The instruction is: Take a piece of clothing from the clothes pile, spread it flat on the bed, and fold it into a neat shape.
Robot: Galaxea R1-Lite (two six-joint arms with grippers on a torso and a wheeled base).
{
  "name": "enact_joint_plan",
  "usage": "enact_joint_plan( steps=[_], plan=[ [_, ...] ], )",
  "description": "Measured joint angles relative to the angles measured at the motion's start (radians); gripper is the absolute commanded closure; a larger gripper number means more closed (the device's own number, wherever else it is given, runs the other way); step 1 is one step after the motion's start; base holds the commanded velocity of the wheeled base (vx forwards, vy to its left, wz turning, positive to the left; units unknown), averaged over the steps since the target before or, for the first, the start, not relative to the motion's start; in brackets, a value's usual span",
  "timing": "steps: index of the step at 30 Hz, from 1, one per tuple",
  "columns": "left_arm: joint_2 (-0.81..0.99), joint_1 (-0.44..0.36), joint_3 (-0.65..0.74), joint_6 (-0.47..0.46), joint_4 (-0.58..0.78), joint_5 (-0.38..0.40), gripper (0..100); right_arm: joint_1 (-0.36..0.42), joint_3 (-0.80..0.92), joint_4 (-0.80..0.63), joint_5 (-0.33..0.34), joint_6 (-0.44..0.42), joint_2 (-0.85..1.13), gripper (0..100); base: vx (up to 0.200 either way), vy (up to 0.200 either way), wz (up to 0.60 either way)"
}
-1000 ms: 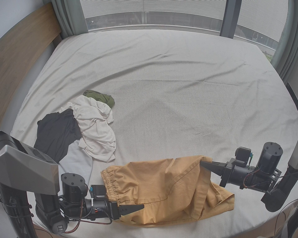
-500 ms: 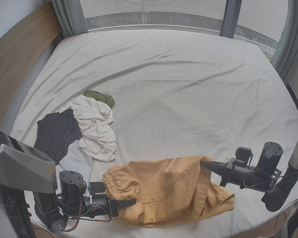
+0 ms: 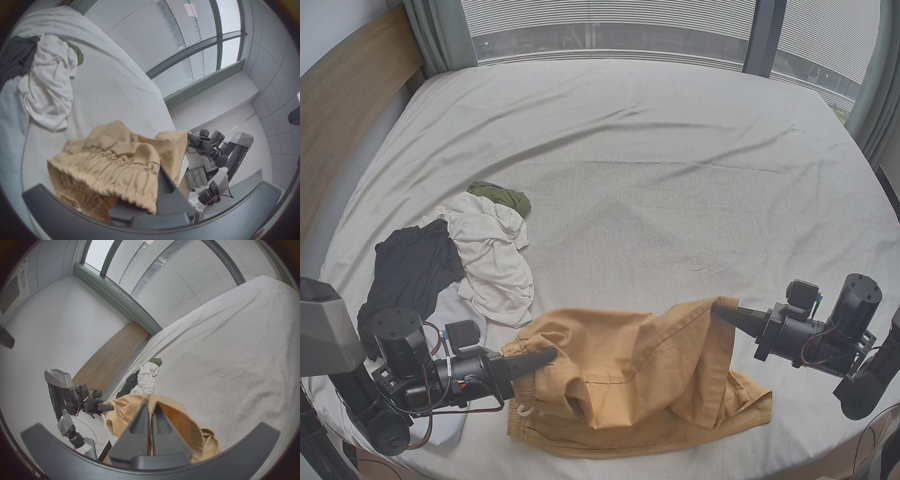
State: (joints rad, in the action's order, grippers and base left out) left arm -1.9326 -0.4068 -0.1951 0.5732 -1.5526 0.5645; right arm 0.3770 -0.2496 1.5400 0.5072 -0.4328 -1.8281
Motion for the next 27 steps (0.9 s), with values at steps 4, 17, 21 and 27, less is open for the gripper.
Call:
enact_joint_plan(
  steps=[4, 17, 21, 27],
  plan=[
    [0.019, 0.014, -0.015, 0.000, 0.000, 0.000, 100, -0.020, -0.006, 0.000, 0.016, -0.005, 0.023, 100, 0.000, 0.000, 0.00],
    [0.034, 0.045, -0.066, -0.001, 0.000, -0.043, 100, -0.082, -0.030, 0.000, 0.036, -0.008, 0.045, 100, 0.000, 0.000, 0.00],
    [0.033, 0.051, -0.072, -0.001, 0.000, -0.044, 100, -0.102, -0.037, 0.000, 0.044, -0.009, 0.052, 100, 0.000, 0.000, 0.00],
    [0.029, 0.064, -0.083, -0.001, 0.000, -0.044, 100, -0.125, -0.046, 0.000, 0.048, -0.046, 0.069, 100, 0.000, 0.000, 0.00]
  ],
)
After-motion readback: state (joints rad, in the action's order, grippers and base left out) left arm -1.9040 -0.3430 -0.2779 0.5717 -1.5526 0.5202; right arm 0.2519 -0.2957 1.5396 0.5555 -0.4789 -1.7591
